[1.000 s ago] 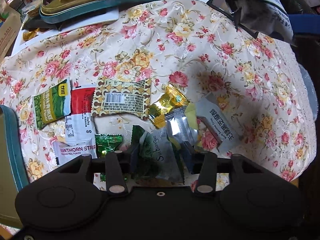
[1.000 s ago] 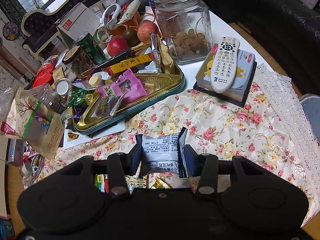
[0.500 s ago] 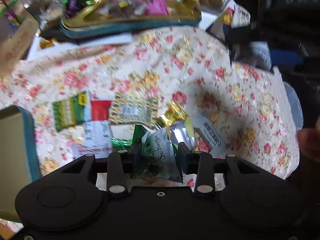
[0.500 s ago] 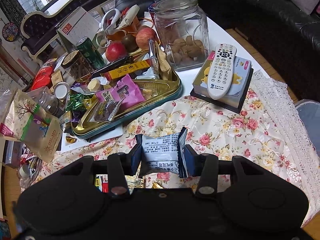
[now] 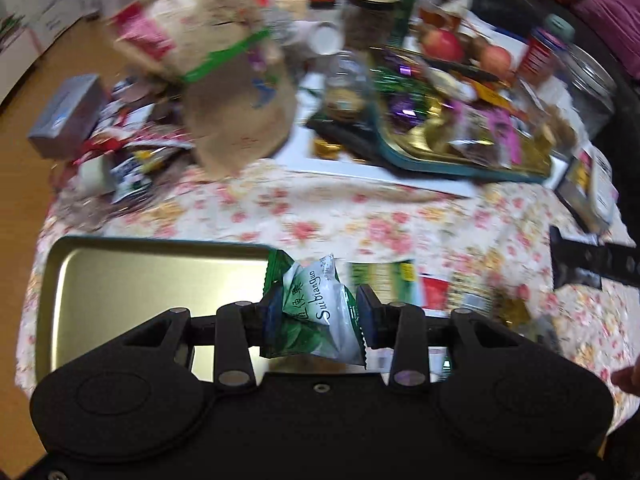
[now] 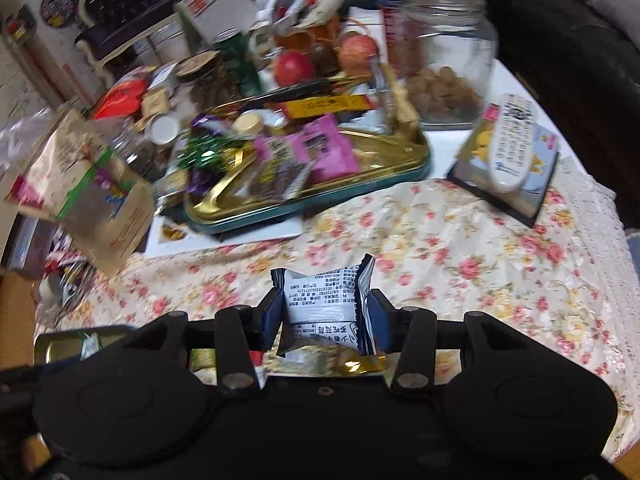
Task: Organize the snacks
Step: 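Drop the green packet into the gold tray with the left tool while the right tool drops the white packet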
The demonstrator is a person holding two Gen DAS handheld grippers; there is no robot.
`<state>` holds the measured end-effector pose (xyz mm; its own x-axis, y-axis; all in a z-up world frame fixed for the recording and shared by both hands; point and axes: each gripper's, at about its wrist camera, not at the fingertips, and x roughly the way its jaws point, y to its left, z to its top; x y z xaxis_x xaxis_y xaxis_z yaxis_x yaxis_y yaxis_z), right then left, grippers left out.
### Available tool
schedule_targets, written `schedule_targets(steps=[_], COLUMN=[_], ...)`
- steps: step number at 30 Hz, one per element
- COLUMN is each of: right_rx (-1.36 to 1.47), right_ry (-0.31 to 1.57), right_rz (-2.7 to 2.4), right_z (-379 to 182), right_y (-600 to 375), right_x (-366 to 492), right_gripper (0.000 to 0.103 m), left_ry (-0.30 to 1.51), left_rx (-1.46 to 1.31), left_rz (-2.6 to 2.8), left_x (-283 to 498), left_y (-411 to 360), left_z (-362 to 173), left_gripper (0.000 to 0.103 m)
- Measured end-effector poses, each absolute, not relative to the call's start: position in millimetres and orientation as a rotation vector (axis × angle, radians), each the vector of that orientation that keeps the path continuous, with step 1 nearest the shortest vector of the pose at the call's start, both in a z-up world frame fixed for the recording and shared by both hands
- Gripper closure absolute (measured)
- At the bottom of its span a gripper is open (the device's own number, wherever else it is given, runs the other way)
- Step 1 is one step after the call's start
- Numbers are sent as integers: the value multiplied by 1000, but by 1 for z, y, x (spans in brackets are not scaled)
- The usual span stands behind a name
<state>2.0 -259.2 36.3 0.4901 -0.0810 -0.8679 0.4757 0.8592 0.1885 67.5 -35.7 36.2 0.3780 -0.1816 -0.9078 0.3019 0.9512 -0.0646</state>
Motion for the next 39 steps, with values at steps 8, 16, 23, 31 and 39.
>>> schedule_targets(steps=[8, 16, 23, 31, 39], right_rx=[418, 389, 331, 339, 305], right_ry=[1042, 1098, 1124, 1180, 1218], right_rz=[-146, 58, 159, 143, 106], right_z=[33, 18, 5, -9, -8], right_y=[-175, -88, -40, -28, -33], right_x=[25, 45, 50, 53, 50], right_gripper=[55, 55, 55, 54, 54], left_ry=[1145, 1177, 1207, 1227, 1292], left_rx=[85, 88, -2, -26, -10], left_rz=[-124, -52, -42, -62, -136], left_x=[88, 97, 105, 105, 102], left_y=[49, 97, 127, 128, 112], left_z=[28, 15, 18, 19, 11], left_gripper=[56, 54, 54, 54, 54])
